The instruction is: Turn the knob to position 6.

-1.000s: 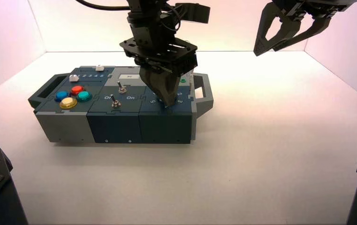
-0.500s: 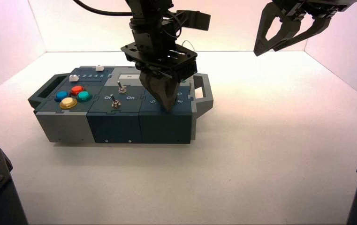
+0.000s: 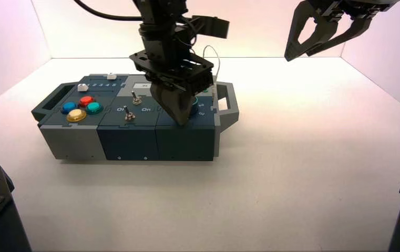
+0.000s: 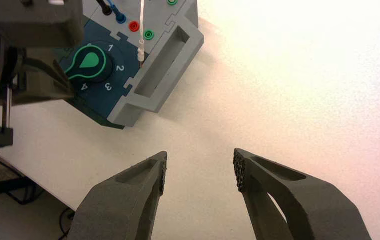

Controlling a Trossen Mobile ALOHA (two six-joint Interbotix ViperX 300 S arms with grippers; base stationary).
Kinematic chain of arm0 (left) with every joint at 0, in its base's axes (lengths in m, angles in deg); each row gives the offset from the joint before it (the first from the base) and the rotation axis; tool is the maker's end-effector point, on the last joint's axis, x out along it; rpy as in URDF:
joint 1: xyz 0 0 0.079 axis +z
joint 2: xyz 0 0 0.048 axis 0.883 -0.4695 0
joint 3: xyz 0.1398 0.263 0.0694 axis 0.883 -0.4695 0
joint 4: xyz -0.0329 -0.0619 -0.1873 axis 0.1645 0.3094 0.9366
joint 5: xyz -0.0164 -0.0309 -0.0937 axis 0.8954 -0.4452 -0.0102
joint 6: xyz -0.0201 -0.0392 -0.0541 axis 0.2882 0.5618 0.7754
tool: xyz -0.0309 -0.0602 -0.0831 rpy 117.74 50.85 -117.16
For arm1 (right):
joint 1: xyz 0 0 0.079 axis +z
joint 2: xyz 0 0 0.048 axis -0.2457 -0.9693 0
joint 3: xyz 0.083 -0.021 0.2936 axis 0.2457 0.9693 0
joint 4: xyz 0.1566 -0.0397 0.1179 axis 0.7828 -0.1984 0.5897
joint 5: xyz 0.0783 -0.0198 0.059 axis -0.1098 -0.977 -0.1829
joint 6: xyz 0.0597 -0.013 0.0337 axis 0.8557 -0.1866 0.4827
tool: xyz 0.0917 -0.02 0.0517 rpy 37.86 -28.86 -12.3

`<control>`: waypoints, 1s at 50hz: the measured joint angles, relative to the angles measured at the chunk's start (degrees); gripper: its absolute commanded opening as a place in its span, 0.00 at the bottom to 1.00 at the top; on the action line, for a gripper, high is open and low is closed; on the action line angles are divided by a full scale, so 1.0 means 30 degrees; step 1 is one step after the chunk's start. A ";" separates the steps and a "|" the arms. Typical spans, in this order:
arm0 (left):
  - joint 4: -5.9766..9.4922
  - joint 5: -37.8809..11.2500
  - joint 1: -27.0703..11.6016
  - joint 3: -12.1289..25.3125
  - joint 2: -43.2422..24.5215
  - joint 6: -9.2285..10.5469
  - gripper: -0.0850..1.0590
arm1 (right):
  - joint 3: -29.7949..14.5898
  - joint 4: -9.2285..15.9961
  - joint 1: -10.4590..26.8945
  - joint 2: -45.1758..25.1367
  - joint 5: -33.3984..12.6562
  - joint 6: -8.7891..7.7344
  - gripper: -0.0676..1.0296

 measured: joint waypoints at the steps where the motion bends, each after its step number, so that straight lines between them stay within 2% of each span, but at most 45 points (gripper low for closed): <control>1: 0.0000 0.0000 0.0059 -0.0029 0.0000 0.0000 0.05 | 0.0000 0.0000 0.0000 0.0029 0.0000 0.0029 0.70; 25: -0.0234 0.0059 0.0820 -0.0029 0.0176 0.0000 0.05 | 0.0000 0.0000 0.0000 0.0000 0.0000 0.0000 0.70; 40: -0.0410 0.0117 0.1904 -0.0029 0.0205 0.0000 0.05 | 0.0000 0.0000 0.0000 0.0029 0.0000 0.0000 0.70; 50: -0.0439 0.0146 0.2168 0.0146 0.0205 0.0000 0.05 | 0.0000 0.0000 0.0000 0.0029 0.0000 0.0000 0.70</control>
